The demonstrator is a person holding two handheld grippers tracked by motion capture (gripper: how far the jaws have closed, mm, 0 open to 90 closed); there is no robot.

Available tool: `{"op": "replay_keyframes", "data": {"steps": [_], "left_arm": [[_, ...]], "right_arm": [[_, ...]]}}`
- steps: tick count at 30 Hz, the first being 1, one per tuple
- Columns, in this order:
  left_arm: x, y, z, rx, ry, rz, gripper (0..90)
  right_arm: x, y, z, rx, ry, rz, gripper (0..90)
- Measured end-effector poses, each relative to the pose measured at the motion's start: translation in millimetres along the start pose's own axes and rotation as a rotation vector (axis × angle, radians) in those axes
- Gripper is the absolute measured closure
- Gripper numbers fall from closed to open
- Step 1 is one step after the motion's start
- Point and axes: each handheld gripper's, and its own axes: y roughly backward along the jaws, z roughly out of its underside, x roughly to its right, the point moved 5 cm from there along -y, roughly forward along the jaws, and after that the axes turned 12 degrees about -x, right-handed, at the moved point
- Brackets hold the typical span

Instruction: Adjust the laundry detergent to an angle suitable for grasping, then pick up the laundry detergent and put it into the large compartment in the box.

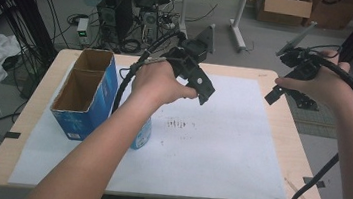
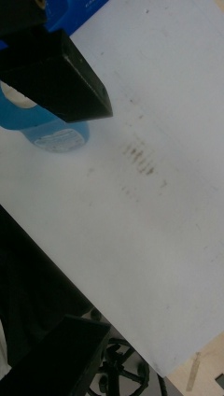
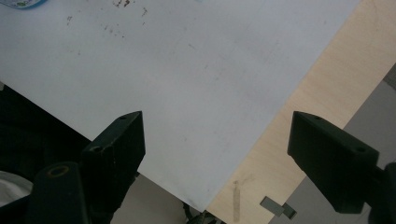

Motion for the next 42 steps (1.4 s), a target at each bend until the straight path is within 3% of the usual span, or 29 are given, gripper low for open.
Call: {"op": "replay_keyframes", "data": {"steps": [14,42], "left_arm": [[-1.5,-5.7,-2.2,-0.012,-0.004,-0.004,1.7],[-2.8,3.4,2.2,0.008,0.001,-0.001,1.6]], "right_arm": [[3.3,-9.4,-1.7,-0.005,0.003,-0.011,19.3],[3.4,-11.1,0.0,0.007,0.004,-0.006,19.0]]}}
